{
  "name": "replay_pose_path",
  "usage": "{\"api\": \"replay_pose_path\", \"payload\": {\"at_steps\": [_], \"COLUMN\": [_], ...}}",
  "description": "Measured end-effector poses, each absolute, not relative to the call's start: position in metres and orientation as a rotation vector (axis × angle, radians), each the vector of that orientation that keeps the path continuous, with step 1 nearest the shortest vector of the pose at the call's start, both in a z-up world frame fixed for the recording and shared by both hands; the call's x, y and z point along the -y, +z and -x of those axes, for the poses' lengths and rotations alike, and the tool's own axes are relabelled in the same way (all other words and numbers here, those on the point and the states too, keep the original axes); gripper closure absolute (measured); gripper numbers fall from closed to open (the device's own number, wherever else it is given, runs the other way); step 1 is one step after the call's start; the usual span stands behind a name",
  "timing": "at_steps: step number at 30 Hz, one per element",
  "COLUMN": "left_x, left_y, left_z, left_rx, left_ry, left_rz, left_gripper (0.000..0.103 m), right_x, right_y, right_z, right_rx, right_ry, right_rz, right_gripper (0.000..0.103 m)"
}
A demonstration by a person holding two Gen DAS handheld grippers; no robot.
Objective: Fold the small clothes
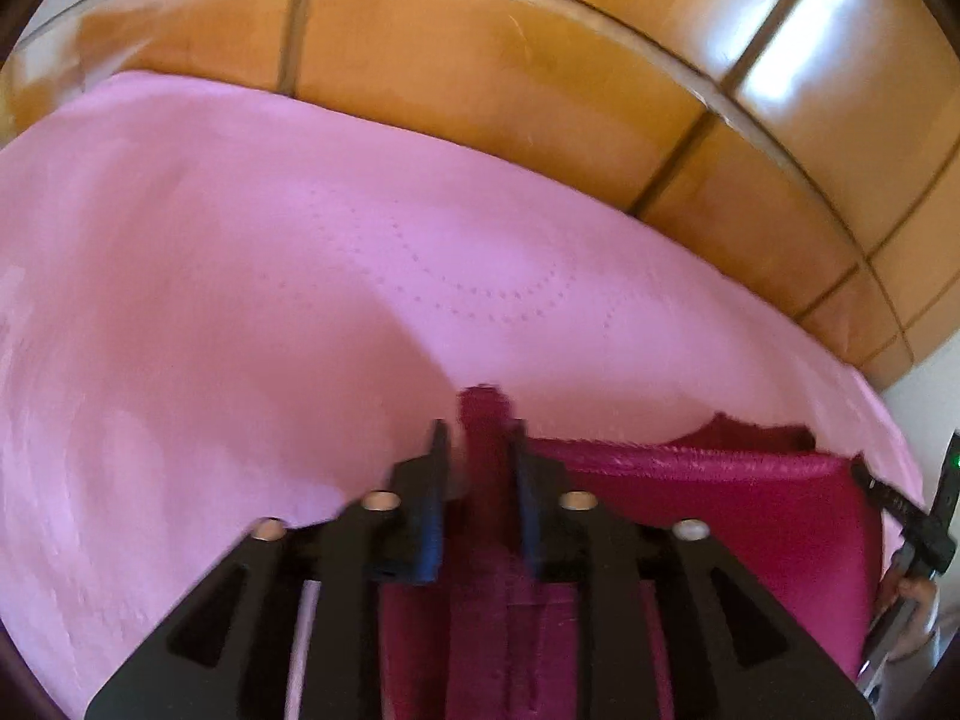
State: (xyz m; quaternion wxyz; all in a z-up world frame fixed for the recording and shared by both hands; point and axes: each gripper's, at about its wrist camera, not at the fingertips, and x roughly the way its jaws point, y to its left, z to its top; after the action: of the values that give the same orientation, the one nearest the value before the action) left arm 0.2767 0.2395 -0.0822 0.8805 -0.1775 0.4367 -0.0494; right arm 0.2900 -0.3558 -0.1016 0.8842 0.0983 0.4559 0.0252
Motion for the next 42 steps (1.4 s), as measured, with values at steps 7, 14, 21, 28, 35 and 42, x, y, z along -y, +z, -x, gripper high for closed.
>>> {"api": "replay_pose_path", "payload": {"at_steps": [7, 14, 21, 28, 35, 42], "left_x": [-0.256, -0.253, -0.245, -0.233, -0.227, -0.173], "left_y": [-0.042, -0.040, -0.076, -0.100, -0.069, -0.048], "left_z": [-0.216, -0.132, -0.072, -0.073, -0.056, -0.050], "left_rx": [-0.771, -0.756, -0.844, -0.866, -0.787, -0.718], "left_ry": [-0.071, -0.162, -0.274, -0.179, -0.151, -0.338], "left_rz": [0.343, 0.330, 0.349, 0.272, 0.229, 0.162], "left_gripper": [0.061, 0.061, 0.061, 0.060, 0.061, 0.059], "right_x": [0.363, 0.333, 0.315, 0.351, 0.389, 0.405], "right_y": [-0.065, -0.037, -0.066, -0.114, -0.107, -0.088], "right_z": [-0.247, -0.161, -0.098, -0.083, -0.076, -0.050], "right_rx": [-0.832, -0.762, -0.831, -0.916, -0.892, -0.862], "right_ry": [0.071, 0.276, 0.372, 0.275, 0.310, 0.257], "right_rz": [-0.222, -0.189, -0.156, -0.198, -0.394, -0.393], "right_gripper": [0.063, 0.052, 0.051, 0.071, 0.075, 0.060]}}
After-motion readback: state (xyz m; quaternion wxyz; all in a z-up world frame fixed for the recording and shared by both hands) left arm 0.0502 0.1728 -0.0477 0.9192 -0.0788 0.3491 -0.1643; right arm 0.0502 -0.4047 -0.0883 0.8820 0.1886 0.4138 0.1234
